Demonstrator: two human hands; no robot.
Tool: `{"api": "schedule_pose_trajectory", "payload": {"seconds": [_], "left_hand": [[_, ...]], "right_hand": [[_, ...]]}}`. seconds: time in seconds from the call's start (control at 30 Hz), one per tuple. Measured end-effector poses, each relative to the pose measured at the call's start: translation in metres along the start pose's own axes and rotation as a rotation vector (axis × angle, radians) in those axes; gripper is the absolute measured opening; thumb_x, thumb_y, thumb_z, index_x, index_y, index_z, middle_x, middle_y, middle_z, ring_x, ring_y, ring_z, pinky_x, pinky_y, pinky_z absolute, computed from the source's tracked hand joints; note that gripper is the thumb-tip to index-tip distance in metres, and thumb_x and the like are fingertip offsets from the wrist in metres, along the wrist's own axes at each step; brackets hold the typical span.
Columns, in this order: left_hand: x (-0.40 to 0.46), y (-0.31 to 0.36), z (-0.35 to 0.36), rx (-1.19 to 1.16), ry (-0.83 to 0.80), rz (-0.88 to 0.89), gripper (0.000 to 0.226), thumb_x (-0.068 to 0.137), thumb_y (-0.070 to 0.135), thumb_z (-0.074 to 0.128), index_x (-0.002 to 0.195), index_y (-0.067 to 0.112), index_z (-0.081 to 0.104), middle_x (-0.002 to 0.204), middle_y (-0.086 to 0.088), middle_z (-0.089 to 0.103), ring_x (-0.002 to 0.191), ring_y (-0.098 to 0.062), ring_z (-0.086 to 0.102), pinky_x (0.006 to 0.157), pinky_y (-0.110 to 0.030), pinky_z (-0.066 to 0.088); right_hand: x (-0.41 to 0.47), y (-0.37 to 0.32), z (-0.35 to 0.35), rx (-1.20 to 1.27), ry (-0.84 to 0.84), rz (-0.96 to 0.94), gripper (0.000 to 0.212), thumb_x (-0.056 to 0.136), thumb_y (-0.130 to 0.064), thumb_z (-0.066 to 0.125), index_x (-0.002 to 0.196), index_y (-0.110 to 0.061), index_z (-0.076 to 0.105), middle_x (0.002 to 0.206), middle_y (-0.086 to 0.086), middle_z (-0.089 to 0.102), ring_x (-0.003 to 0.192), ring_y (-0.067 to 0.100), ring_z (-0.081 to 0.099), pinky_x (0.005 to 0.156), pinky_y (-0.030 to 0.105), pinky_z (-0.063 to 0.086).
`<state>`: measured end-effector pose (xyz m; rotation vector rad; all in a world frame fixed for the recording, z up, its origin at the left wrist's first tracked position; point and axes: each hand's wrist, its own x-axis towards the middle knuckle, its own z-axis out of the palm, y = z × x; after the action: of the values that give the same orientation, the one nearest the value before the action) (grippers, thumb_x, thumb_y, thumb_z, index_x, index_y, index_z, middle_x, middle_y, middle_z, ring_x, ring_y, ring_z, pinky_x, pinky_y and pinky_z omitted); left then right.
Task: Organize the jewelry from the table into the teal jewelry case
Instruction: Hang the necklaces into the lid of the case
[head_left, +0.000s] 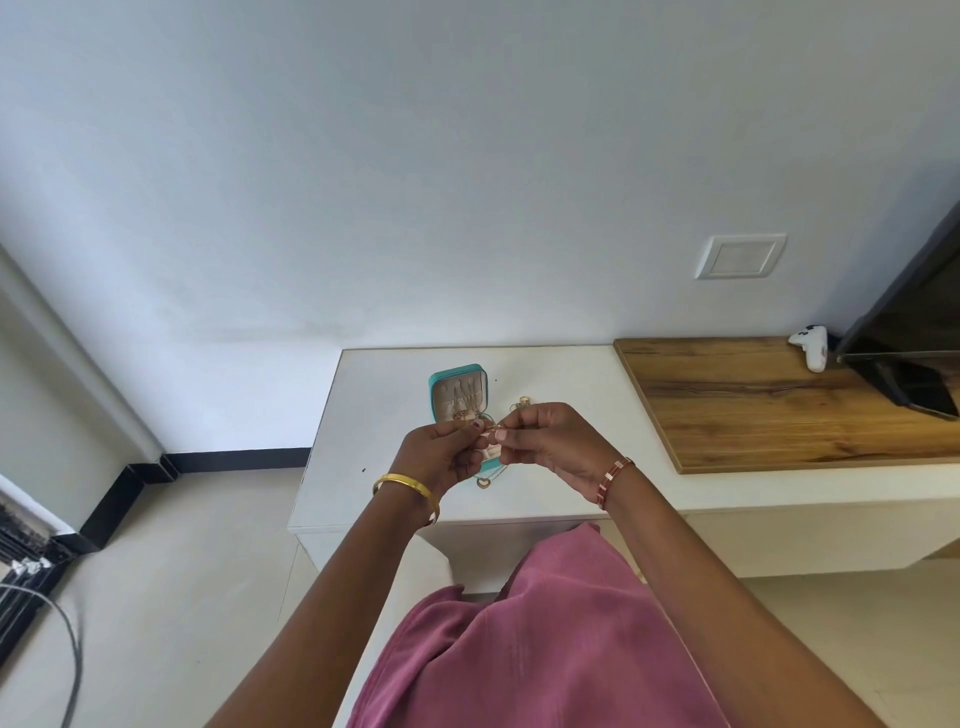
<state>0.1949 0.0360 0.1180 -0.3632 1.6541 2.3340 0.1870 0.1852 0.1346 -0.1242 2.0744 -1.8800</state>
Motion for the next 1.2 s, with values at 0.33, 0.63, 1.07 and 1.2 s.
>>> {"api": "schedule_pose_trajectory", "payload": {"seconds": [0.33, 0.63, 1.07, 1.2], "left_hand": [[0.001, 0.0, -0.004, 0.014, -0.003, -0.03, 0.011, 0.086, 0.008, 0.058, 0.085, 0.001, 0.066, 0.048, -0.002, 0.062, 0.043, -0.007, 0.053, 0.051, -0.017, 0.052], [0.002, -0.006, -0.008, 0.177, 0.039, -0.082, 0.012, 0.088, 0.011, 0.057, 0.08, 0.006, 0.064, 0.064, -0.006, 0.062, 0.047, -0.009, 0.053, 0.055, -0.021, 0.049], [-0.005, -0.007, 0.001, 0.409, -0.155, 0.167, 0.041, 0.056, 0.007, 0.048, 0.09, 0.02, 0.067, 0.082, -0.005, 0.068, 0.085, -0.016, 0.064, 0.084, -0.035, 0.048], [-0.007, -0.006, 0.002, 0.382, -0.167, 0.131, 0.024, 0.06, 0.019, 0.052, 0.076, 0.024, 0.069, 0.066, 0.006, 0.069, 0.079, -0.012, 0.065, 0.085, -0.033, 0.046]], "right_hand": [[-0.005, -0.003, 0.004, -0.237, -0.033, 0.012, 0.015, 0.088, -0.017, 0.06, 0.074, -0.014, 0.064, 0.041, -0.014, 0.056, 0.033, 0.003, 0.043, 0.085, 0.046, 0.052], [-0.004, -0.003, 0.002, -0.267, -0.043, -0.026, 0.019, 0.09, -0.011, 0.056, 0.073, -0.015, 0.064, 0.038, -0.009, 0.051, 0.038, 0.001, 0.044, 0.062, 0.019, 0.052], [-0.003, -0.01, 0.006, -0.277, -0.054, -0.029, 0.02, 0.088, -0.012, 0.058, 0.069, -0.014, 0.061, 0.044, -0.006, 0.057, 0.038, 0.006, 0.038, 0.042, 0.014, 0.033], [-0.002, -0.01, 0.004, -0.281, -0.036, -0.029, 0.018, 0.088, -0.013, 0.059, 0.07, -0.014, 0.061, 0.047, -0.003, 0.057, 0.038, 0.006, 0.041, 0.042, 0.015, 0.035]]}}
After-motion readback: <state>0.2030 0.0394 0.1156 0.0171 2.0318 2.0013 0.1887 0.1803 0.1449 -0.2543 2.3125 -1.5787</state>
